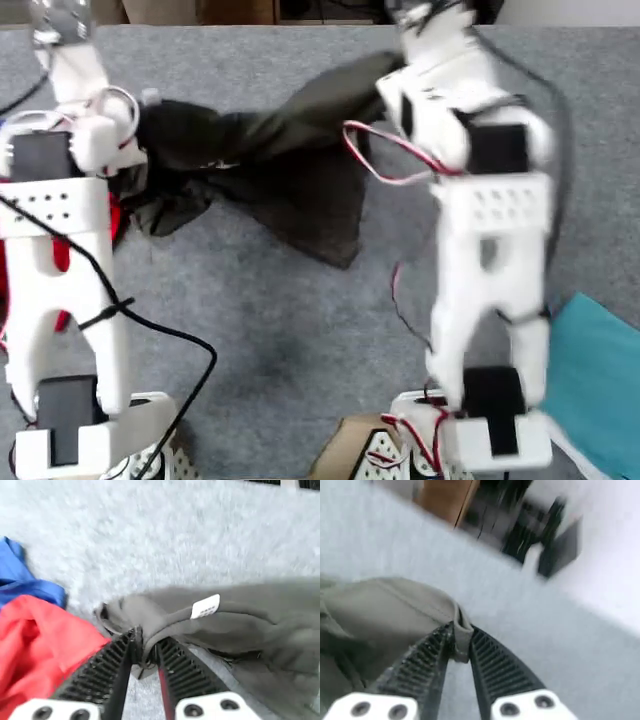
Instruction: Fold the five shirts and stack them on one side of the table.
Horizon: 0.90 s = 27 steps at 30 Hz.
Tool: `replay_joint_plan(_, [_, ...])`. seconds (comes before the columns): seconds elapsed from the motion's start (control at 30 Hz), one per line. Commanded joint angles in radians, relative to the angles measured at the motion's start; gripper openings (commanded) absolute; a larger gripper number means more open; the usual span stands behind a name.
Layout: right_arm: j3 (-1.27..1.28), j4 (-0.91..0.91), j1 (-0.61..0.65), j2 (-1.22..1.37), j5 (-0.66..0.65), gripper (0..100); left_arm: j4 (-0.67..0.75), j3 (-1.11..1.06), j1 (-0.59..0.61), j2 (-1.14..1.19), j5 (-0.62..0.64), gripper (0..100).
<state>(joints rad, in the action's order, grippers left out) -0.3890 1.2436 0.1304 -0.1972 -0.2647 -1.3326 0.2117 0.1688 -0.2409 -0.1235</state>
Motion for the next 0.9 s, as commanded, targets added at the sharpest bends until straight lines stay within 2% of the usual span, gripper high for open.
replay_joint_plan(0.0, [-0.321, 0.147, -0.008, -0.087, -0.002, 0.5, -0.100, 0.219, 0.021, -0.038, 0.006, 2])
replay_joint_plan(0.1, [-0.507, 0.230, -0.035, -0.085, -0.029, 0.5, -0.129, 0.364, 0.086, -0.047, 0.054, 2])
replay_joint_plan(0.23, [-0.739, 0.242, -0.124, -0.094, -0.029, 0.5, -0.213, 0.537, 0.153, -0.038, 0.061, 2])
replay_joint_plan(0.4, [-0.983, 0.239, -0.200, -0.093, -0.035, 0.5, -0.319, 0.628, 0.160, -0.047, 0.054, 2])
replay_joint_plan(0.47, [-1.043, 0.244, -0.225, -0.094, -0.051, 0.5, -0.382, 0.680, 0.158, -0.047, 0.005, 2])
replay_joint_plan(0.53, [-1.086, 0.245, -0.232, -0.094, -0.089, 0.5, -0.431, 0.723, 0.158, -0.047, -0.003, 2])
replay_joint_plan(0.67, [-1.118, 0.245, -0.234, -0.131, -0.135, 0.5, -0.431, 0.690, 0.169, -0.110, -0.008, 2])
replay_joint_plan(0.87, [-0.964, 0.250, -0.226, -0.259, -0.140, 0.5, -0.431, 0.555, 0.160, -0.346, -0.008, 2])
